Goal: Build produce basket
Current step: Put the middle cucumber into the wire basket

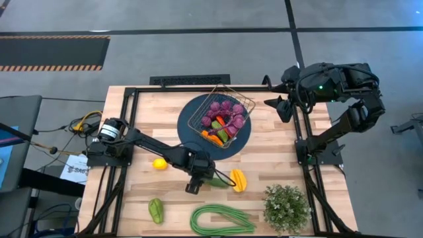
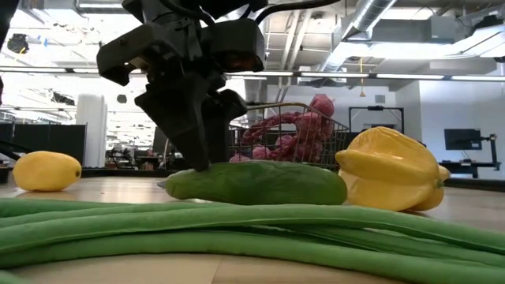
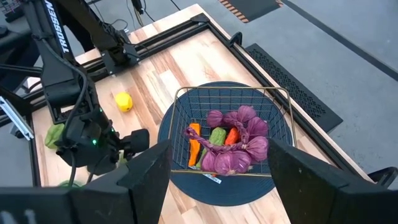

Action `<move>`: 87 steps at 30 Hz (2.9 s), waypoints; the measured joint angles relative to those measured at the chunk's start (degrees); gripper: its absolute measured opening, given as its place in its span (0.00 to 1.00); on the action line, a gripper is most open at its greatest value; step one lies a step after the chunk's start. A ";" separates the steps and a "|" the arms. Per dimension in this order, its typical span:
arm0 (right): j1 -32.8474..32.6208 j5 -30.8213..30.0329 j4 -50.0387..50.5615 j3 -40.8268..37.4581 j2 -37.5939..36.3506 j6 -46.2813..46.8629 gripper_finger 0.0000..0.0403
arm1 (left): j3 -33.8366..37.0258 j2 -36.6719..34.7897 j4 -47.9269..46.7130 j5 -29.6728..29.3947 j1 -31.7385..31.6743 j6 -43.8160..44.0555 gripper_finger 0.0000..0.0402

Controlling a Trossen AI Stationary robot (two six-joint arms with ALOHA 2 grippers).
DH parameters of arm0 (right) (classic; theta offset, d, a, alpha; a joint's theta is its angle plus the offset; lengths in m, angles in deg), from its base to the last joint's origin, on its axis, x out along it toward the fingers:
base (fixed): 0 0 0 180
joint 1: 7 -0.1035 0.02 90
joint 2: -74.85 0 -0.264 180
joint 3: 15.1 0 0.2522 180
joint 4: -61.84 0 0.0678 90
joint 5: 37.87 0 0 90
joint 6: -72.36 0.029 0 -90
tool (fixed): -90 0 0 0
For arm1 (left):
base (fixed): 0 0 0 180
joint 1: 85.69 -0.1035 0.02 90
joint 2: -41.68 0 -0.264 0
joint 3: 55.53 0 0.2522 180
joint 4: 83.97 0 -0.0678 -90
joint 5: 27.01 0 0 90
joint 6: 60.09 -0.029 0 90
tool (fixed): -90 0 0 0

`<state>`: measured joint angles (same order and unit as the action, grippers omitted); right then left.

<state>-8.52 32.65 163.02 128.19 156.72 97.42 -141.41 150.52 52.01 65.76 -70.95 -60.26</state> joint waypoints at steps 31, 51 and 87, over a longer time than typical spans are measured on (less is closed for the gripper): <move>0.00 0.04 0.35 0.00 0.02 0.39 0.70 | -9.64 6.91 -6.74 -3.02 -0.13 0.60 0.19; 0.01 0.09 0.49 0.00 0.00 -0.09 0.70 | -41.79 5.35 -41.51 -16.95 -1.14 0.05 0.17; 0.00 0.17 0.96 0.00 0.00 -1.57 0.70 | -25.89 3.87 -24.27 1.79 -32.63 3.95 0.17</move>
<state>-8.52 32.82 163.98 128.19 156.72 95.84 -167.30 154.39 27.74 67.54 -103.58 -56.31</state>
